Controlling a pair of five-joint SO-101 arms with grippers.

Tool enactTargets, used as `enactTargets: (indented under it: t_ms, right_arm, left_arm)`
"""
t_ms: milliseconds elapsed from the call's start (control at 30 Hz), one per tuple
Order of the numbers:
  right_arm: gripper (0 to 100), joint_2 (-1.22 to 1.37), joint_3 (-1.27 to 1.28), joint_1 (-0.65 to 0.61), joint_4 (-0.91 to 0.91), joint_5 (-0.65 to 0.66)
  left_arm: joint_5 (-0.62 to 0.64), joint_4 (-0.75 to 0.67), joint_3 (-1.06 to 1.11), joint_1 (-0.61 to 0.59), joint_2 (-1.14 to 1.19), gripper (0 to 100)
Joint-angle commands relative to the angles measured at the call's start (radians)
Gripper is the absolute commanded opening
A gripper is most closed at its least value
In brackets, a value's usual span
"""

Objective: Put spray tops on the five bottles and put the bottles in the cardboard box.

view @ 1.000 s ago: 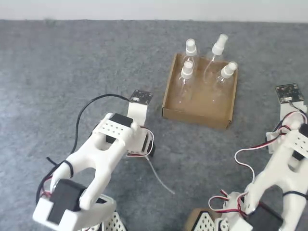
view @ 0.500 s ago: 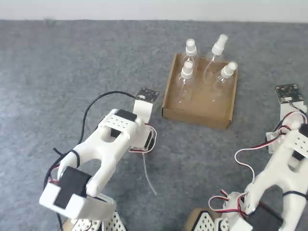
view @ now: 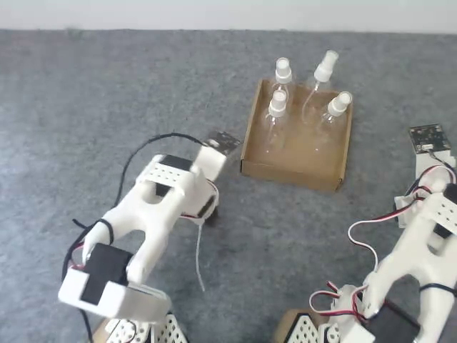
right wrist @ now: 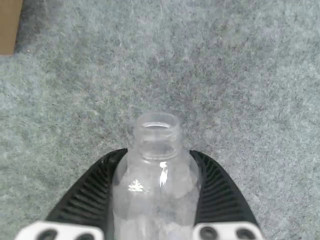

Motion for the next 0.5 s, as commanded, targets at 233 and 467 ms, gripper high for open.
enactTargets:
  t_ms: [233,467]
  right_arm:
    - [5.3,-0.058,-0.006,0.005,0.001,0.014]
    - [5.3,-0.048,-0.006,0.008,0.001,0.014]
  left_arm:
    - [0.153,0.005,-0.142,-0.098,-0.094,26]
    - [0.241,0.002,-0.229,-0.037,0.115,20]
